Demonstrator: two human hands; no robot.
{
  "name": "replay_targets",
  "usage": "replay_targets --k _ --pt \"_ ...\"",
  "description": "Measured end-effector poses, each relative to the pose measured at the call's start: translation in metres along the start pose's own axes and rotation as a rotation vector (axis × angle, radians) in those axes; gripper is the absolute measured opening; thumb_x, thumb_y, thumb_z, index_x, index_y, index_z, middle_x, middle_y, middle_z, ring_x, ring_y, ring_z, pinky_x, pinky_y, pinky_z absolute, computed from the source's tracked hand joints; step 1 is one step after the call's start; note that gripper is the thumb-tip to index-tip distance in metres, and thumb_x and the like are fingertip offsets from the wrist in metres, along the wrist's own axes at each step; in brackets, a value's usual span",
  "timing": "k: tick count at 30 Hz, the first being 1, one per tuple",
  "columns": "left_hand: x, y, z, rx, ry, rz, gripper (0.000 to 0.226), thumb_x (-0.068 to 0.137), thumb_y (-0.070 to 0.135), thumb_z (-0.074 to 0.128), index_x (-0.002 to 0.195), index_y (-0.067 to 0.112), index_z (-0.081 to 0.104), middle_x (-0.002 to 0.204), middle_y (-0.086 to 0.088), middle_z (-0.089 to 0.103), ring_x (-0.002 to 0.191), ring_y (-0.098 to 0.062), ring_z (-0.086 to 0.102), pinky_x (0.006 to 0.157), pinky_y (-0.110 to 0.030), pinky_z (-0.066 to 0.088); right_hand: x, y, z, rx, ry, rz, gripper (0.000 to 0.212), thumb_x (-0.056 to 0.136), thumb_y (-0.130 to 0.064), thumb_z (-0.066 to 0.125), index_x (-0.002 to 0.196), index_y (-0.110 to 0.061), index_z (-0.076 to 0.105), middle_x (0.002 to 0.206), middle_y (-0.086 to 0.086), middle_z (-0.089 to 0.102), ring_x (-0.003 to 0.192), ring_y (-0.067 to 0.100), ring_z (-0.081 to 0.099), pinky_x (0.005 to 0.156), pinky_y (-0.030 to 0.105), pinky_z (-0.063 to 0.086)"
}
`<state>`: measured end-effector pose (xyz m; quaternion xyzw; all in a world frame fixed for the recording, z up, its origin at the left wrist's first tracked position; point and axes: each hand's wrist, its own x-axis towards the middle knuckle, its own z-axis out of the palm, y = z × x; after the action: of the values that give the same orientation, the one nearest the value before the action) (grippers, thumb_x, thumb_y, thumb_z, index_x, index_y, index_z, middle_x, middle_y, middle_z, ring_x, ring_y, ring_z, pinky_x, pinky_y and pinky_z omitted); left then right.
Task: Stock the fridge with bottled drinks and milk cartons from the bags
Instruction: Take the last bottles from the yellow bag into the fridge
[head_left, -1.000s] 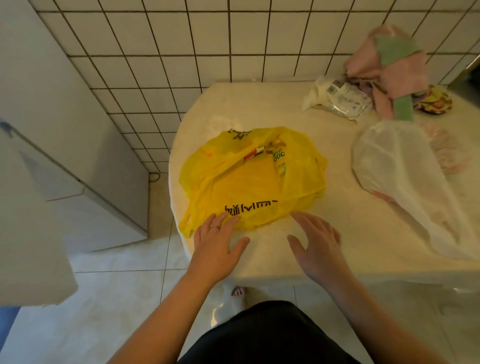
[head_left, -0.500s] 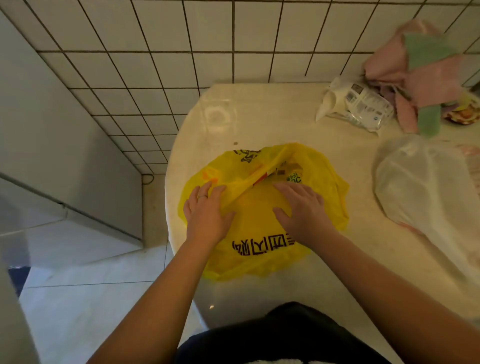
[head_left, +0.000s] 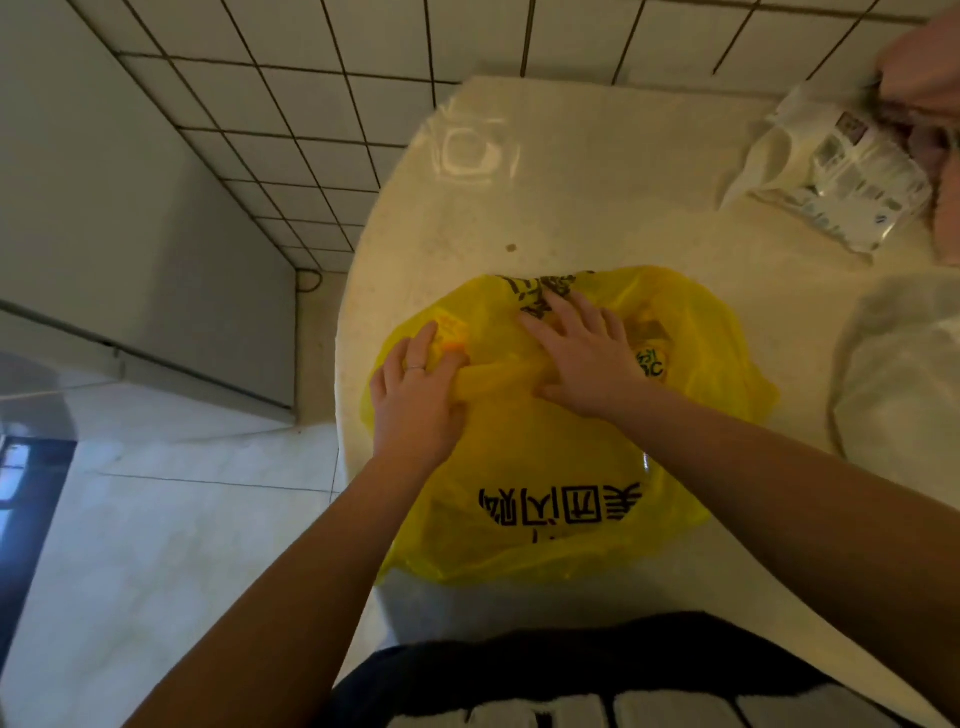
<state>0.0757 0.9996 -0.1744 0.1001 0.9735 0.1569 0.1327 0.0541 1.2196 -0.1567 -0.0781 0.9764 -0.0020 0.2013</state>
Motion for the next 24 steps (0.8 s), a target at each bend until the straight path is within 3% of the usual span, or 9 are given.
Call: replay_targets --k 4,6,8,10,14,17,20,24 --pt "0.008 -0.003 -0.009 -0.086 0.074 -0.021 0.047 0.088 0.015 0.059 0.134 0.023 0.052 0.150 -0.003 0.039 0.126 -0.034 0.045 0.097 -0.050 0.045 0.009 0.002 -0.001 0.018 0.157 0.026 0.073 0.080 -0.048 0.068 0.144 -0.033 0.037 0.143 0.002 0.040 0.135 0.030 0.032 0.109 0.050 0.028" --pt "0.015 -0.005 -0.023 -0.202 0.119 -0.076 0.034 0.092 0.012 0.051 0.125 0.015 0.050 0.118 -0.006 0.057 0.099 -0.031 0.058 0.073 -0.043 0.049 0.014 0.006 -0.007 0.055 0.185 0.015 0.056 0.082 -0.045 0.066 0.134 -0.030 0.051 0.132 0.003 0.048 0.125 0.031 0.040 0.101 0.048 0.034" --pt "0.025 -0.011 -0.038 -0.222 0.162 -0.123 0.021 0.095 0.011 0.047 0.115 0.014 0.046 0.079 0.002 0.051 0.069 -0.025 0.053 0.057 -0.035 0.039 0.019 0.011 -0.015 0.142 0.203 0.000 0.033 0.090 -0.034 0.059 0.120 -0.022 0.061 0.119 0.006 0.054 0.115 0.030 0.047 0.094 0.045 0.037" --pt "0.036 -0.018 -0.048 -0.193 0.175 -0.134 0.019 0.096 0.010 0.046 0.115 0.014 0.044 0.068 0.004 0.043 0.059 -0.019 0.046 0.051 -0.033 0.035 0.023 0.018 -0.023 0.147 0.219 0.010 0.021 0.093 -0.024 0.052 0.109 -0.017 0.065 0.108 0.008 0.058 0.106 0.031 0.050 0.090 0.042 0.037" --pt "0.062 -0.036 -0.058 -0.241 0.206 -0.144 0.022 0.097 0.009 0.044 0.118 0.012 0.046 0.076 -0.002 0.049 0.067 -0.026 0.054 0.054 -0.037 0.042 0.033 0.024 -0.036 0.081 0.400 0.118 0.023 0.092 -0.023 0.055 0.107 -0.017 0.071 0.107 0.010 0.056 0.102 0.032 0.050 0.086 0.042 0.036" --pt "0.079 -0.051 -0.062 -0.294 0.224 -0.148 0.020 0.098 0.009 0.043 0.117 0.009 0.049 0.084 -0.005 0.053 0.071 -0.023 0.052 0.059 -0.034 0.039 0.046 0.018 -0.050 0.223 0.385 0.158 0.023 0.096 -0.024 0.050 0.108 -0.017 0.068 0.104 0.006 0.062 0.095 0.027 0.058 0.072 0.033 0.039" --pt "0.092 -0.066 -0.063 -0.254 0.253 -0.183 0.020 0.098 0.011 0.042 0.117 0.009 0.050 0.089 -0.009 0.054 0.078 -0.027 0.053 0.063 -0.039 0.044 0.058 0.012 -0.056 0.292 0.391 0.153 0.022 0.098 -0.024 0.048 0.108 -0.018 0.067 0.105 0.003 0.065 0.097 0.025 0.059 0.072 0.033 0.042" --pt "0.096 -0.076 -0.048 -0.124 0.003 -0.290 0.028 0.096 0.011 0.047 0.123 0.011 0.048 0.103 -0.014 0.058 0.091 -0.035 0.057 0.070 -0.044 0.047 0.064 0.011 -0.045 0.394 0.171 0.101 0.033 0.096 -0.023 0.051 0.128 -0.022 0.055 0.121 0.005 0.064 0.109 0.028 0.059 0.088 0.041 0.050"
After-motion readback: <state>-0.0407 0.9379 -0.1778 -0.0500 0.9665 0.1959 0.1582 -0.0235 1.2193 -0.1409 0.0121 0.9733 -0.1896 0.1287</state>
